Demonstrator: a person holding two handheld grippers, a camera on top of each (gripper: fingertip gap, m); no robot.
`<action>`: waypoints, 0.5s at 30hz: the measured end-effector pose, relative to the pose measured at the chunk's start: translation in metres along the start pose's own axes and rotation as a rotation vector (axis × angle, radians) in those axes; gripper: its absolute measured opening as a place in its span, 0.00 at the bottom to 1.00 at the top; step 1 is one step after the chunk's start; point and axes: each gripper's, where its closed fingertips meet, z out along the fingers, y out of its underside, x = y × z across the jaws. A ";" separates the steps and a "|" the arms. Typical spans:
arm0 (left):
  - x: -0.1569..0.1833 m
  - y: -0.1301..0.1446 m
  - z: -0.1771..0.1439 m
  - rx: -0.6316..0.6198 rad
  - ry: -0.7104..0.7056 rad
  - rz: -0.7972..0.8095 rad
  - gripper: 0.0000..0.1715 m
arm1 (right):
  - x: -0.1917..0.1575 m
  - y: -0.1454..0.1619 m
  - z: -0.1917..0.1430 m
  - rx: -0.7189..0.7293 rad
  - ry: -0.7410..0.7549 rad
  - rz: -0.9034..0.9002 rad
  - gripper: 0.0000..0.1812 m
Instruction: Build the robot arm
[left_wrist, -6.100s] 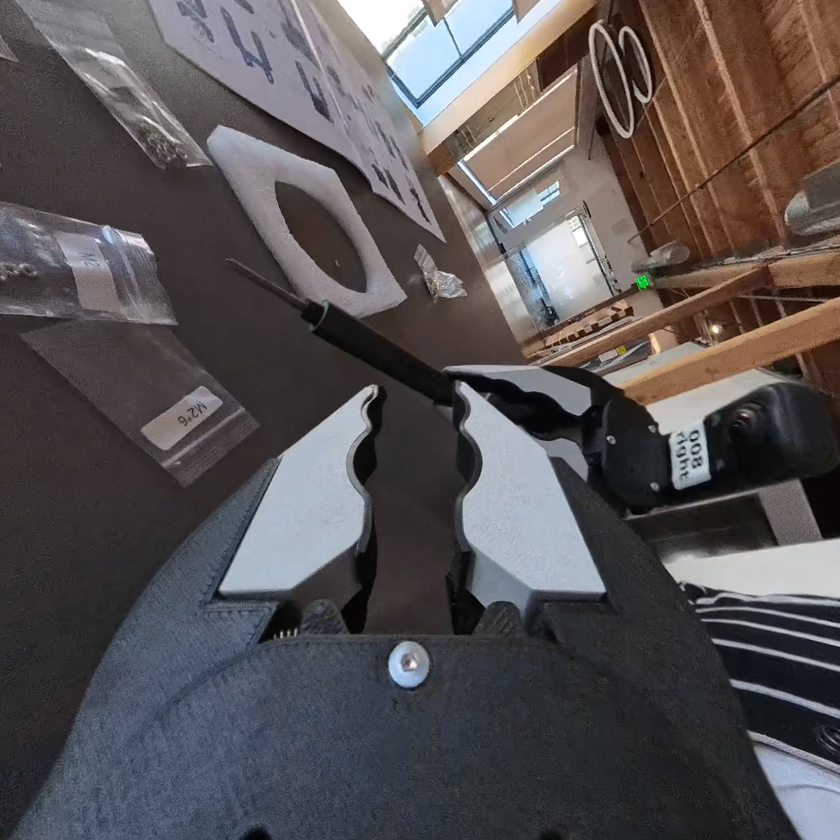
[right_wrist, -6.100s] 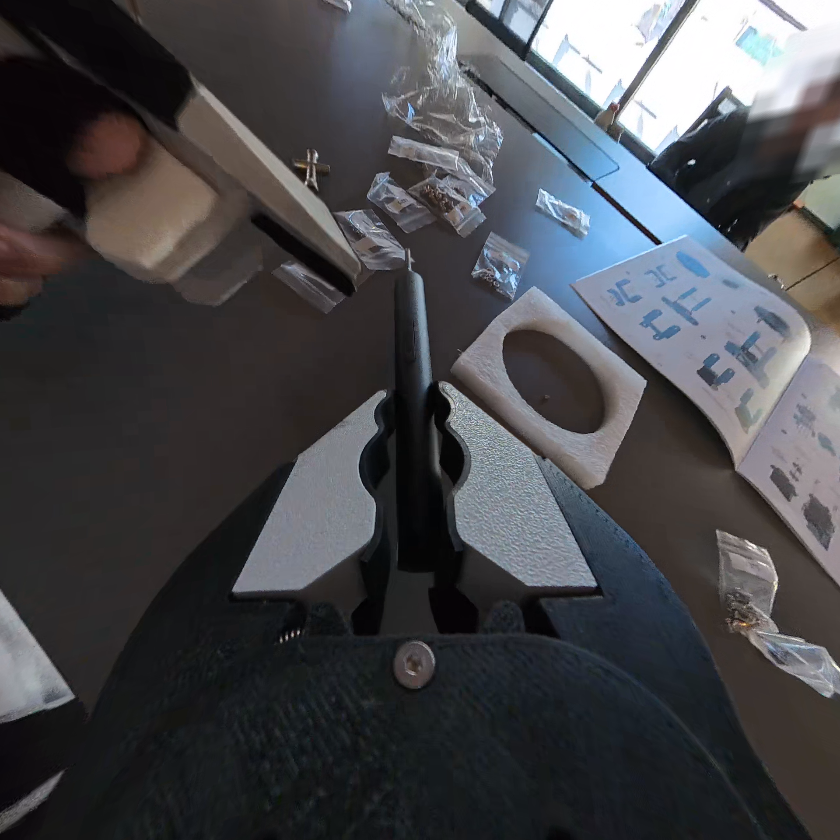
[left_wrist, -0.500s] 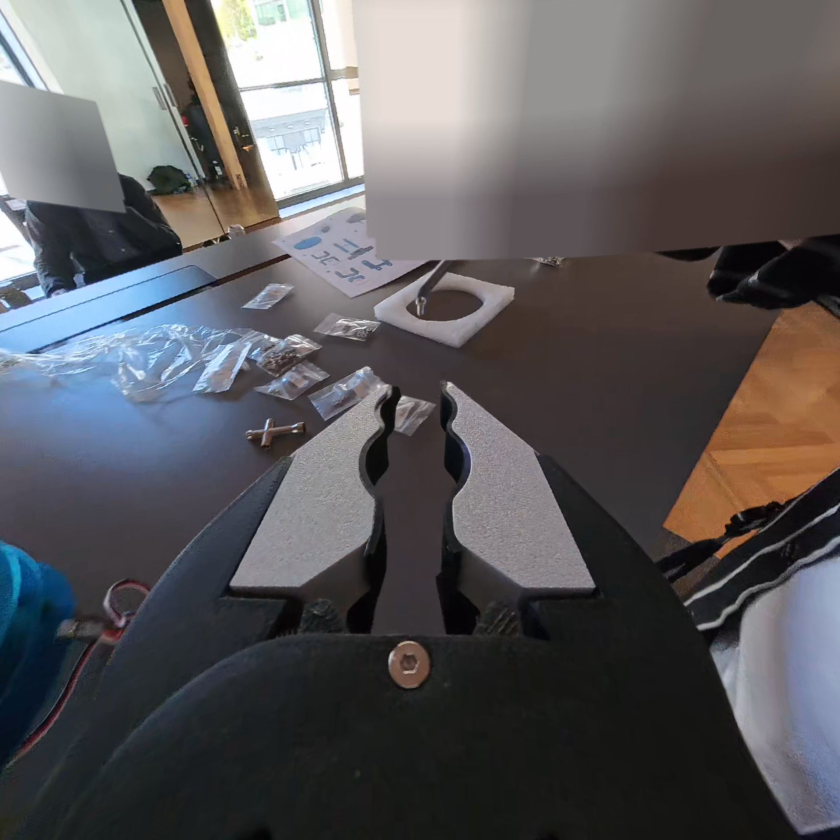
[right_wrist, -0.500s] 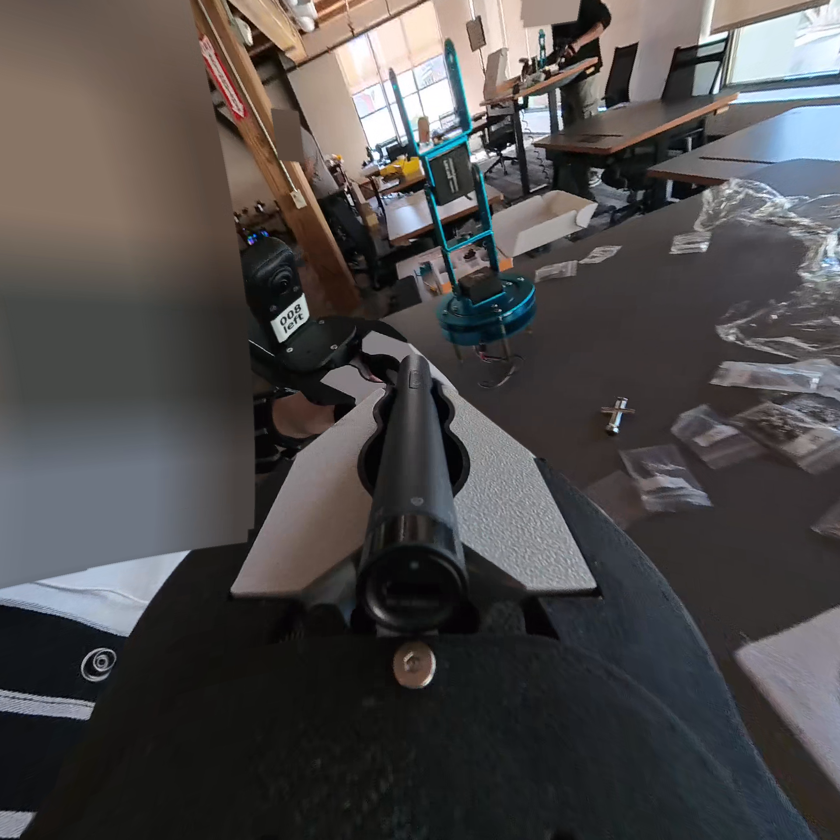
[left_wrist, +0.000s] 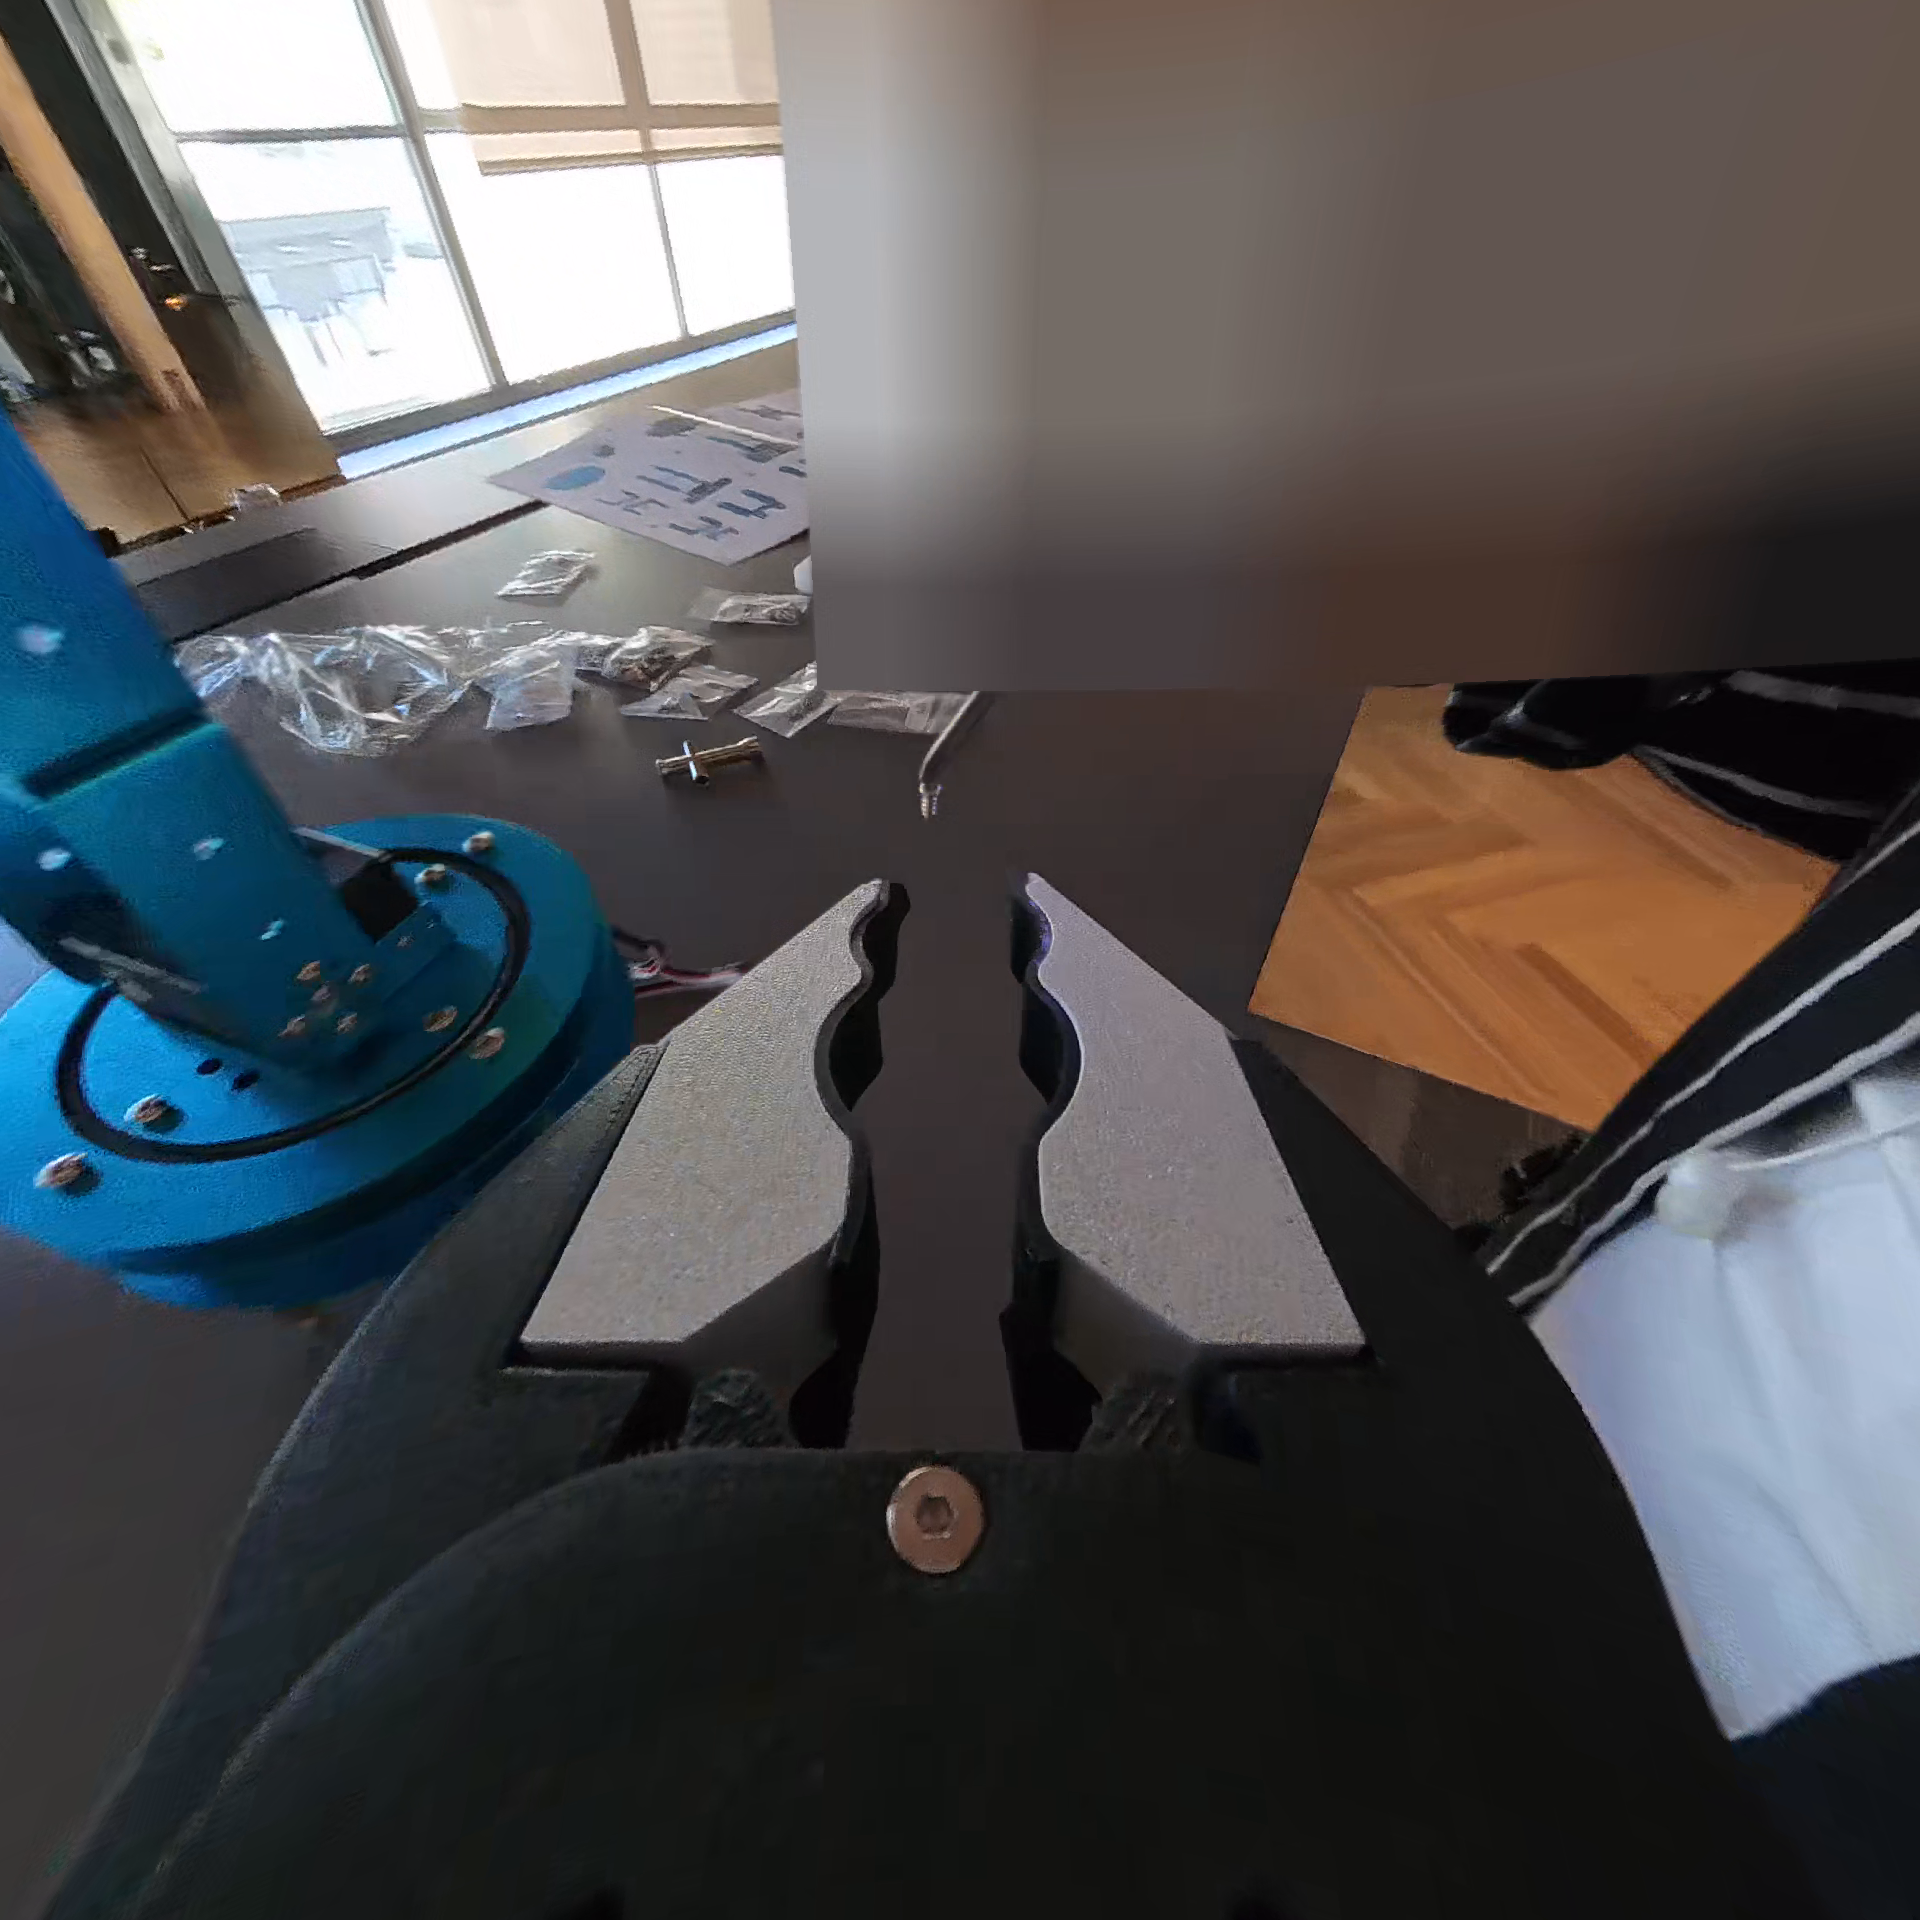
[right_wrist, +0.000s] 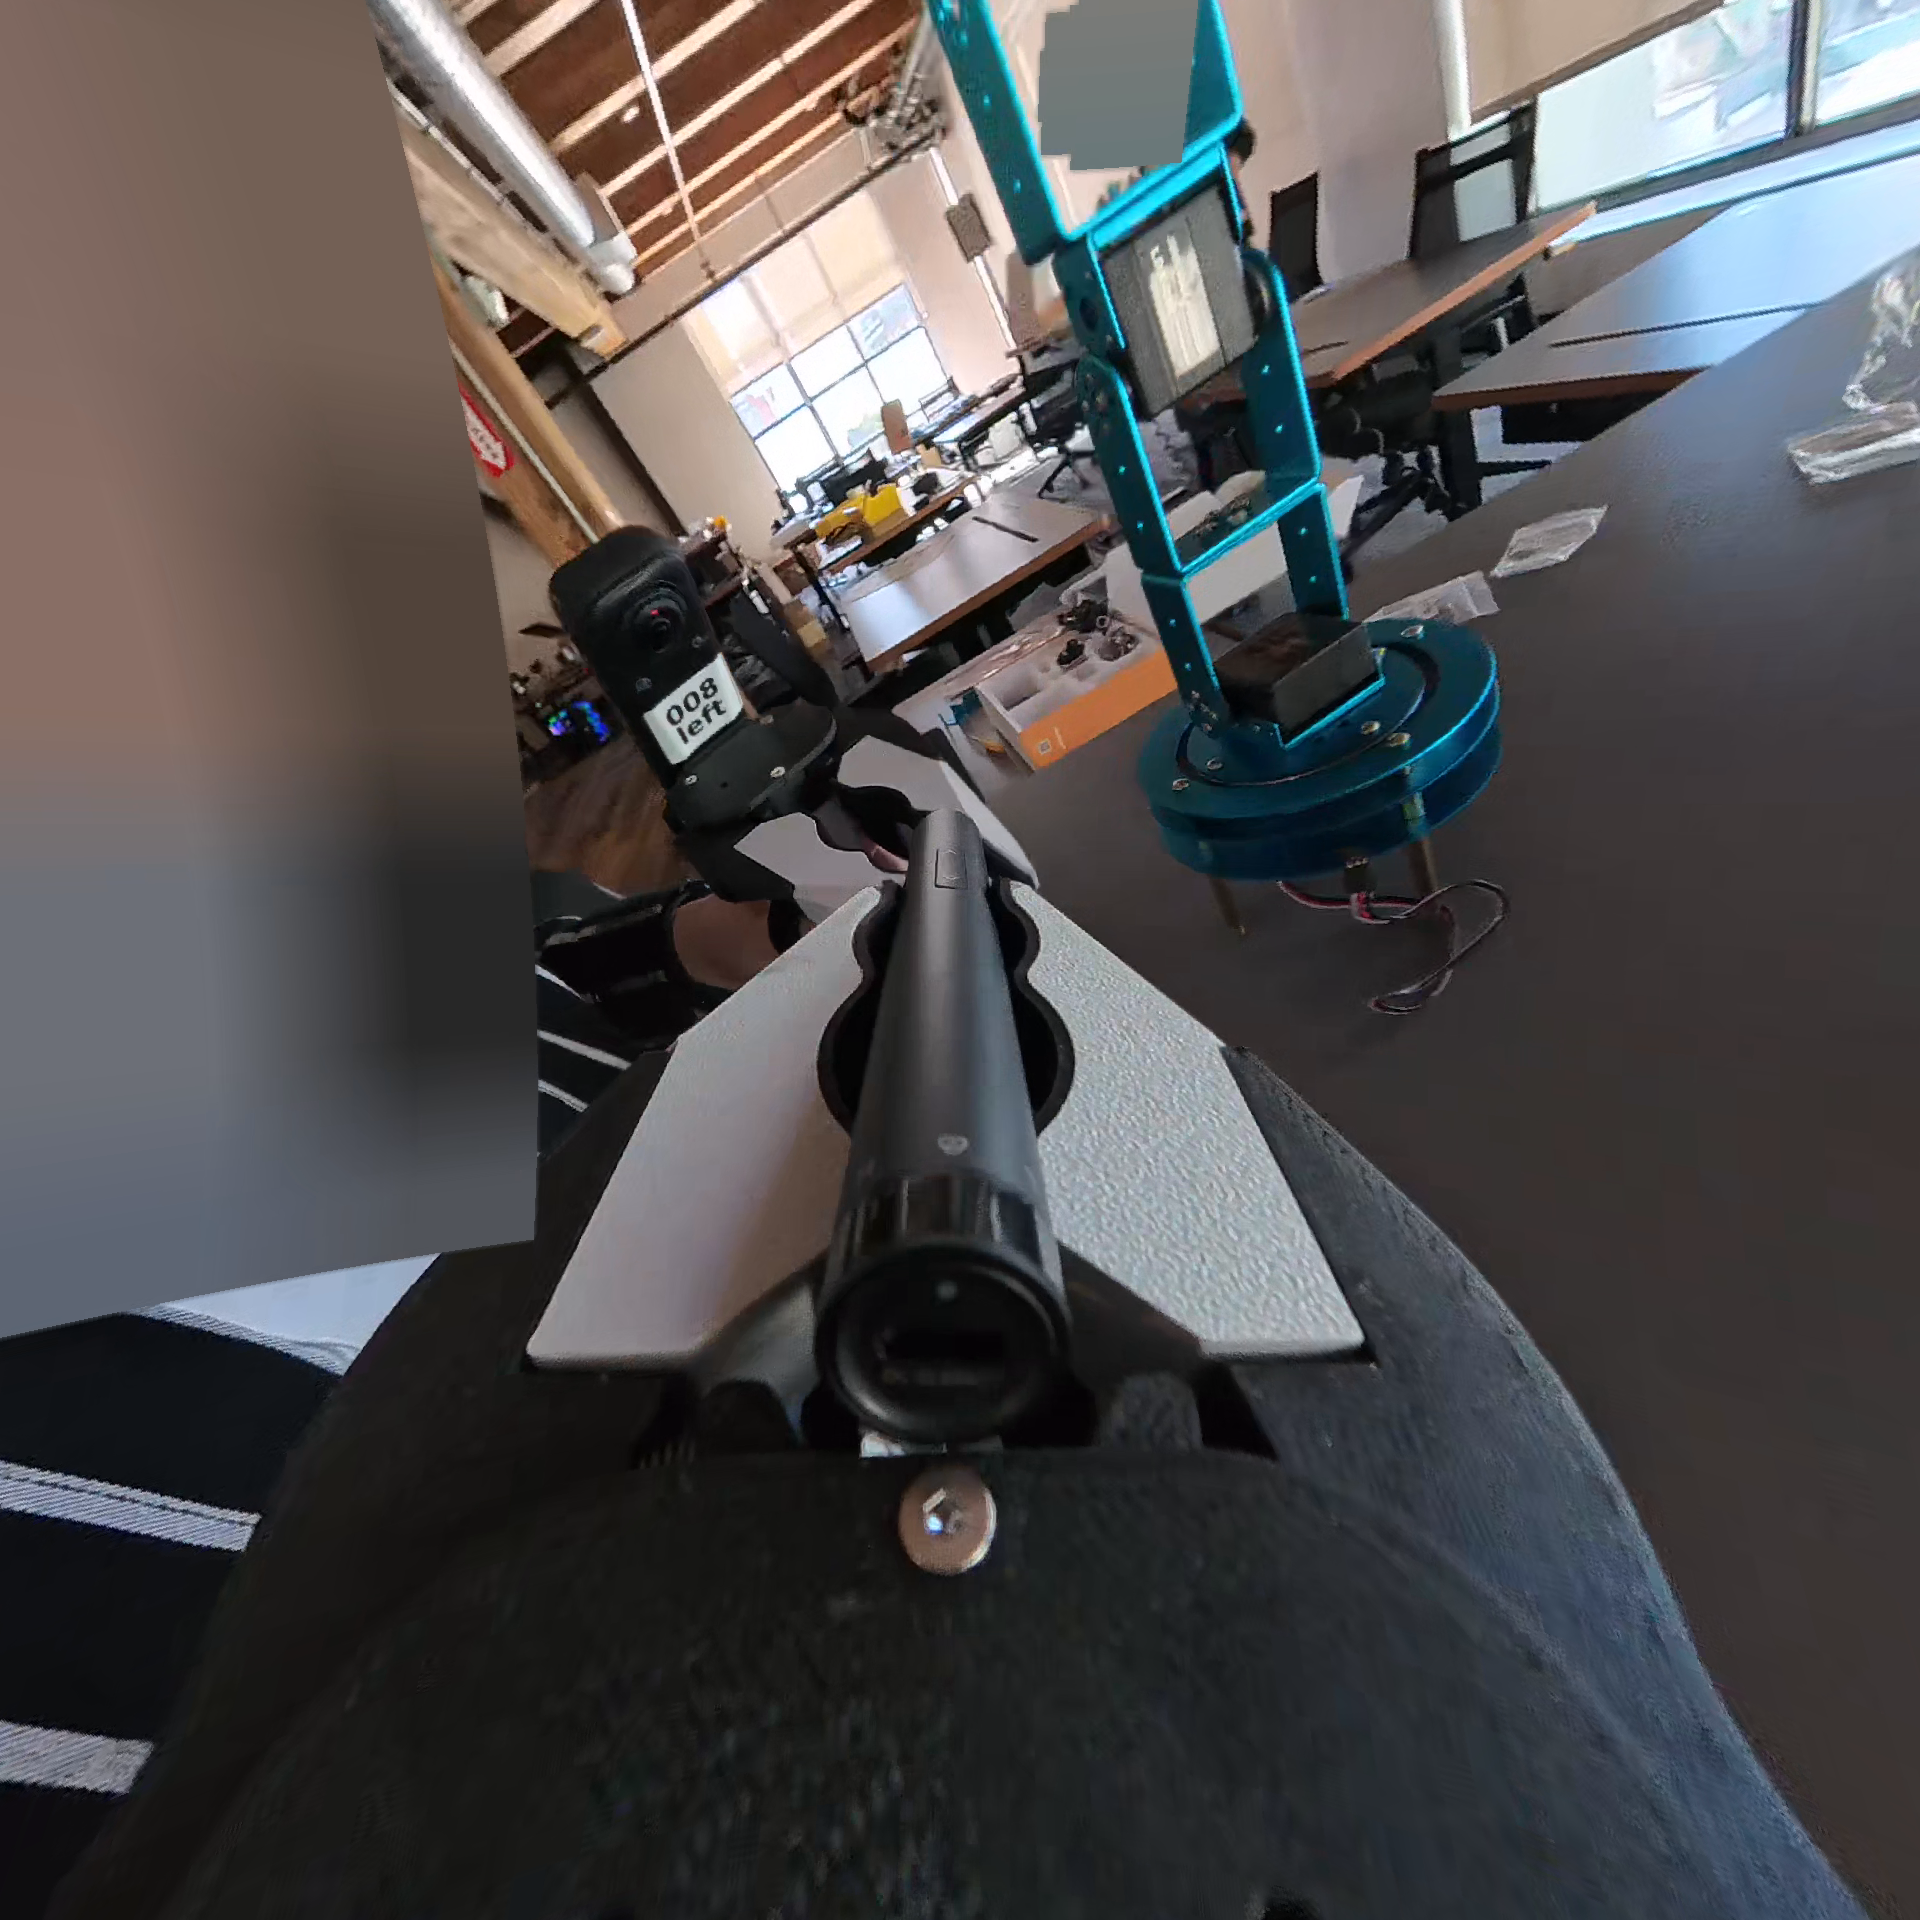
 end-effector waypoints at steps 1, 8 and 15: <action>-0.004 0.003 -0.007 -0.007 0.006 0.015 0.11 | -0.003 0.003 0.007 -0.001 0.019 0.010 0.09; -0.015 -0.004 -0.039 0.097 0.065 0.000 0.07 | -0.020 0.002 0.032 -0.022 0.100 0.014 0.09; -0.013 -0.005 -0.040 0.121 0.052 0.017 0.07 | -0.022 0.001 0.034 -0.069 0.116 0.005 0.10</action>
